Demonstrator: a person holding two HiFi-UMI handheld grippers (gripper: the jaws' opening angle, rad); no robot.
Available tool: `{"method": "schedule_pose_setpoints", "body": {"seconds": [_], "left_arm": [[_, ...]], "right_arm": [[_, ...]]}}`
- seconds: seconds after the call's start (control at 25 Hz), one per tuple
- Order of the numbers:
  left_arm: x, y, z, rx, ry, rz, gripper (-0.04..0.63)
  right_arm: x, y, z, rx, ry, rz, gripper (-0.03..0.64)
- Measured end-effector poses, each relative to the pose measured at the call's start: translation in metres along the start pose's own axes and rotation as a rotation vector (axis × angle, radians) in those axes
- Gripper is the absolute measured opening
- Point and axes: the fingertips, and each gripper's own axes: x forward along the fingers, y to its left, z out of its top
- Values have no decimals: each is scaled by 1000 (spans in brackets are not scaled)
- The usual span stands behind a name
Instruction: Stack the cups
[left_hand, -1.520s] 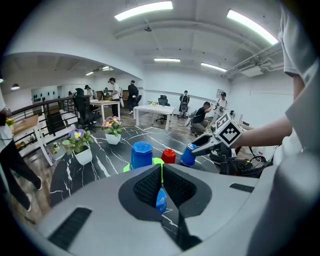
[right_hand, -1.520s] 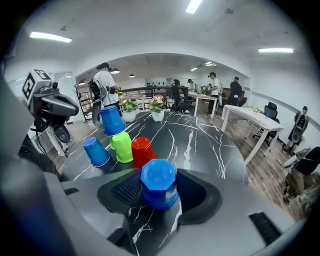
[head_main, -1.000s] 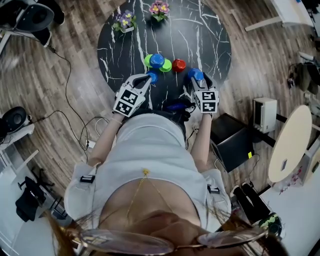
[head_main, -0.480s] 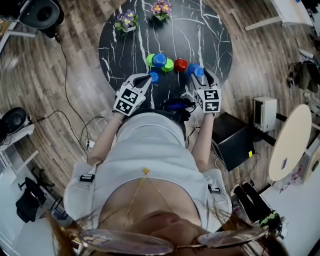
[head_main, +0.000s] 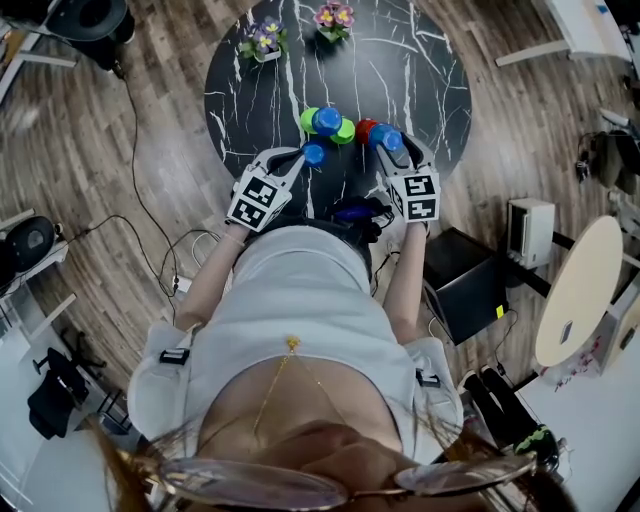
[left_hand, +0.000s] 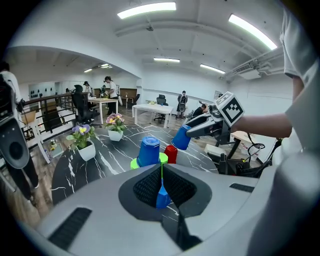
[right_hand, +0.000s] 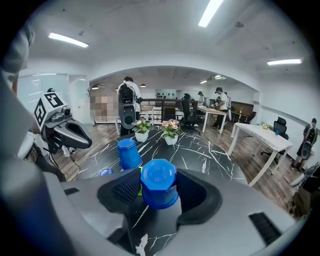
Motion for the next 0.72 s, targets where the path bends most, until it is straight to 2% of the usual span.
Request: {"method": "schedule_pose_setpoints", "body": {"seconds": [0.72], "left_arm": [[-10, 7, -11, -43, 10, 18, 32]], "right_arm": [[35, 30, 12, -37, 25, 92, 230]]}}
